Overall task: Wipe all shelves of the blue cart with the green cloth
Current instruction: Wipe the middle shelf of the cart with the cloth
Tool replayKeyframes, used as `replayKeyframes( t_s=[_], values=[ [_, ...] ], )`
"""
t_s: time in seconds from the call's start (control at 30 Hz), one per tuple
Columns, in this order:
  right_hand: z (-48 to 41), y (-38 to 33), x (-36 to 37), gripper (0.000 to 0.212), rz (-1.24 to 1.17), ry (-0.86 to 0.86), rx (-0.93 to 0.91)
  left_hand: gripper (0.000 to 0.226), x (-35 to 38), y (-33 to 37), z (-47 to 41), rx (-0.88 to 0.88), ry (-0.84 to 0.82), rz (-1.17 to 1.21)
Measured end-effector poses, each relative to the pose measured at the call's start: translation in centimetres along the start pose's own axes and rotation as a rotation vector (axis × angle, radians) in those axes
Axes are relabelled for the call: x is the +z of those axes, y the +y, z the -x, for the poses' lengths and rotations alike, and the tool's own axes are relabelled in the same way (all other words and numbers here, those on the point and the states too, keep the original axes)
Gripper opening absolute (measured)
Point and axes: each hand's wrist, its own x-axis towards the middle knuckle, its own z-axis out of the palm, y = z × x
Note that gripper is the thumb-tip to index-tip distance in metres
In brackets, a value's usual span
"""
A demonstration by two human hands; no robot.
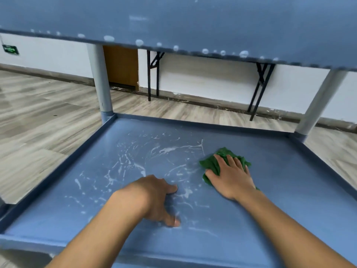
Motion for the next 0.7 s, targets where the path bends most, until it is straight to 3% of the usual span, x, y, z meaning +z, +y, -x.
replayKeyframes(
  t_s=[0.3,0.53,0.7],
  values=[
    [-15.2,-2.7,-1.2,0.083,-0.04,-0.003,0.069,0.088,-0.8,0.0,-0.5,0.045,-0.014,0.02],
    [-18.6,-4.0,-1.3,0.084,-0.049,0.015,0.154,0.057,-1.8,0.2,-2.0,-0.027,-0.184,0.03],
    [-17.1,-3.6,-1.2,0.083,-0.035,0.003,0.109,0.077,-1.4,0.2,-1.1,-0.011,-0.151,0.048]
  ],
)
